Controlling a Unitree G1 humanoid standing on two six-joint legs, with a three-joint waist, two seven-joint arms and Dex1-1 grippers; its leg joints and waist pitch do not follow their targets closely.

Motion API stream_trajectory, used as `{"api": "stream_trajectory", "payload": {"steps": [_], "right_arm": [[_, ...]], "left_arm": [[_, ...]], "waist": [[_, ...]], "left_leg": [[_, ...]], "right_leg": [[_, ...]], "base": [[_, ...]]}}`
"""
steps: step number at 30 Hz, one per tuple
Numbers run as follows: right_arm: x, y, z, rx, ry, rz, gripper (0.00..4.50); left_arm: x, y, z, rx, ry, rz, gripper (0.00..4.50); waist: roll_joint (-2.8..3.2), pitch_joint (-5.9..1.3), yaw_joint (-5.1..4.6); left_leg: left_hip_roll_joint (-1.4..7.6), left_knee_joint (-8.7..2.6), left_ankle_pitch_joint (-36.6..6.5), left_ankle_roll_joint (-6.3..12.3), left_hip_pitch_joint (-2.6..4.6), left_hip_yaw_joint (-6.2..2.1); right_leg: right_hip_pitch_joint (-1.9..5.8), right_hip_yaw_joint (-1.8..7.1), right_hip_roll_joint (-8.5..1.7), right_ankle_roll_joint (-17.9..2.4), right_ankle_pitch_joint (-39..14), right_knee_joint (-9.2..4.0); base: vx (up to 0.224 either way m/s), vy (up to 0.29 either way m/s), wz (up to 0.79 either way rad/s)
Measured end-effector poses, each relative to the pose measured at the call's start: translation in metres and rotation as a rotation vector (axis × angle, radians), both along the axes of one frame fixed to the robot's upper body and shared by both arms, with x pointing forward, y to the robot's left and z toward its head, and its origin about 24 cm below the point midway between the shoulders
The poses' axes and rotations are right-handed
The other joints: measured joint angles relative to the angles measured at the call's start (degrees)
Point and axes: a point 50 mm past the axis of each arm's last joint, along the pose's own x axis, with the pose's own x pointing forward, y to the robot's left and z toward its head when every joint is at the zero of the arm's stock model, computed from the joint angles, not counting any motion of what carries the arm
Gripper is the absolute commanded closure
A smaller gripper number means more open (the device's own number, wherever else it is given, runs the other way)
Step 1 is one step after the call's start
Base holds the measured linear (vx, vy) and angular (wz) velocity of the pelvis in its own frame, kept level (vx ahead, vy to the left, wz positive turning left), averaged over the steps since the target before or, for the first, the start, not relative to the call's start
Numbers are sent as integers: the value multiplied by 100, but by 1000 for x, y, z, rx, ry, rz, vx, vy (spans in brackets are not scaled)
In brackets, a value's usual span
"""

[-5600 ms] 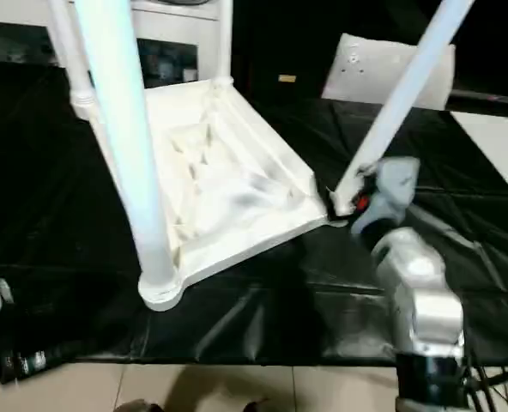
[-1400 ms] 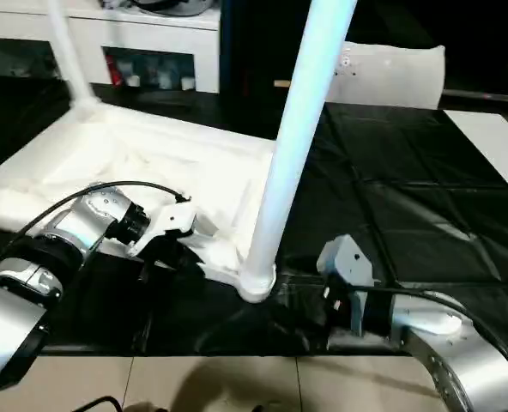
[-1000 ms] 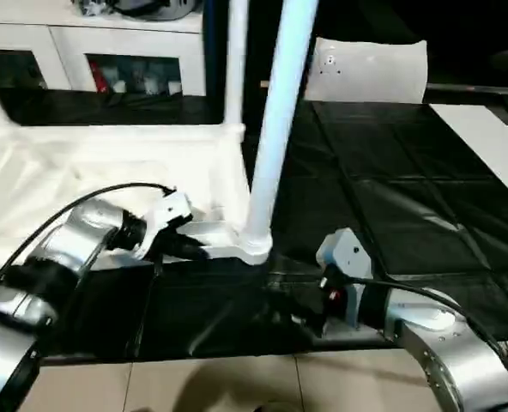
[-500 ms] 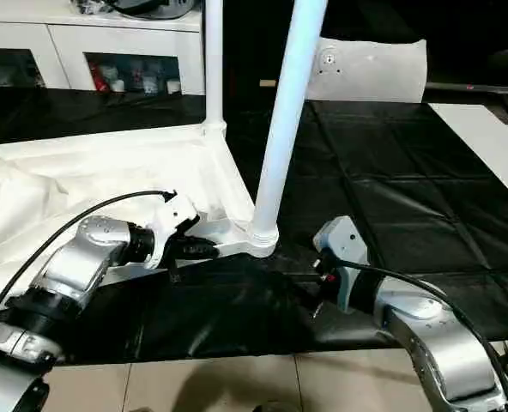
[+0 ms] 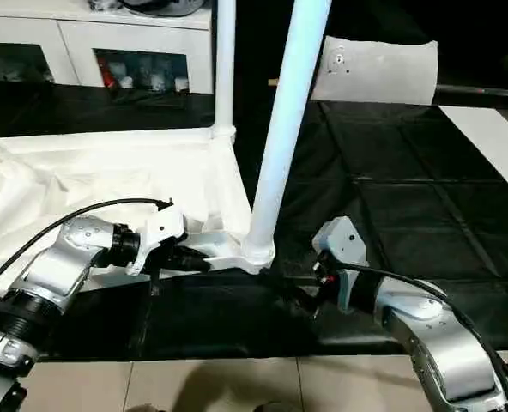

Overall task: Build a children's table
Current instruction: Rotate table base, then rotate leg to tighten

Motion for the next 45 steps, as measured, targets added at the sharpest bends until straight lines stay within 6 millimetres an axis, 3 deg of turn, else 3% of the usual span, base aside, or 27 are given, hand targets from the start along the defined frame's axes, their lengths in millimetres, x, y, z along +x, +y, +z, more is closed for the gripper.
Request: {"api": "stream_trajectory", "payload": {"steps": [4,15,26,33,34,37,39,45], "right_arm": [[0,0,1,2,-12,2,0],[0,0,1,3,-18,3,0],[6,-4,-1,2,-13,-5,0],[15,-10,1,15,-8,96,0],[16,-10,2,22,-7,114,30],[20,-8,5,52,-1,178,30],[25,-6,8,57,5,236,67],[26,1,-2,50,76,391,111]], "left_arm": [[1,-4,-2,-29,-6,-4,355],[6,-1,-3,5,-14,-15,355],[11,-2,-2,69,-49,-83,443],[7,4,0,59,-26,-159,448],[7,5,0,58,-19,-172,450],[4,6,1,55,4,-226,450],[1,7,1,55,21,-269,450],[-3,9,2,72,35,-367,450]], "waist": [[-11,2,36],[-13,1,35],[-19,-1,33],[-26,-3,85],[-26,-3,103],[-29,-2,162],[-36,-1,196],[-63,0,280]], "left_leg": [[0,2,0,0,0,0],[0,2,1,-1,6,0],[1,4,1,-1,13,-1],[4,3,1,-1,4,-1],[4,4,2,-1,3,-1],[2,4,6,8,-3,2],[2,4,10,15,-5,7],[3,7,20,27,-5,9]], "right_leg": [[2,-1,0,1,0,0],[6,0,0,21,-12,3],[13,-2,-1,21,-11,4],[11,-7,-1,12,-7,6],[11,-7,-2,-5,3,6],[11,-7,-6,-8,2,4],[11,-9,-11,-9,1,4],[14,-16,-16,-15,4,8]], "base": [[0,0,0],[0,0,0],[0,0,0],[0,0,0],[0,0,0],[0,0,0],[0,0,0],[0,0,0]]}}
